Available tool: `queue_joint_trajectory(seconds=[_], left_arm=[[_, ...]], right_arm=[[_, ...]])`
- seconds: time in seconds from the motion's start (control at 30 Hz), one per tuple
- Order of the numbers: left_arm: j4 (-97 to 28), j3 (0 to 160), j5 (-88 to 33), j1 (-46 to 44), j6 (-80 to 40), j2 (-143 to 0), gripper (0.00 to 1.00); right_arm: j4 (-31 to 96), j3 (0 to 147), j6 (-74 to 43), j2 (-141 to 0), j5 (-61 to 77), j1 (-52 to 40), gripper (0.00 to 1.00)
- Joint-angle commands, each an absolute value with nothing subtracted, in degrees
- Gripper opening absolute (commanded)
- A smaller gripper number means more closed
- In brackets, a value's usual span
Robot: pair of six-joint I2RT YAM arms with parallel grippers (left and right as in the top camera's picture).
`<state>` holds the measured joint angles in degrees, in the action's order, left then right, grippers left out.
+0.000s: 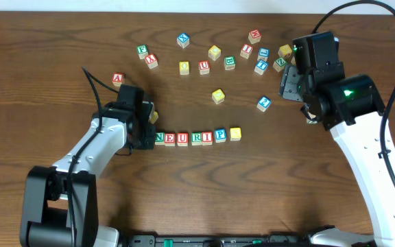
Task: Spell out NEURIPS
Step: 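Move the left gripper down to the left end beside the green N block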
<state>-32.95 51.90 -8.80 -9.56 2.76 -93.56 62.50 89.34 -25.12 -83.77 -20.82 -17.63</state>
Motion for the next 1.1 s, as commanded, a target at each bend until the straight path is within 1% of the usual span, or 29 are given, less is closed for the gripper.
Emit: queue_joint_trajectory(seconds=[0.0, 0.43, 0.8, 1.07], left_arm=[[-32.25, 51.48, -11.57, -9.76, 2.24, -94.19, 0.11], [-29.78, 51.48, -11.35, -9.74, 2.24, -94.30, 0.11], [-29.93, 51.05, -11.42, -9.74, 1.56, -94.37, 0.11], [-30.55, 50.72, -11.42, -9.76, 1.56, -94.37, 0.11]], right_arm=[[62.63, 90.26, -24.60, -83.22, -20.97, -17.19, 0.71], [62.70, 90.26, -24.60, -83.22, -20.84, -17.19, 0.70], [63.20, 90.26, -24.58, -83.22, -20.80, -17.19, 0.69], [64.62, 90.26, -24.56, -83.20, -20.82, -17.19, 0.67]])
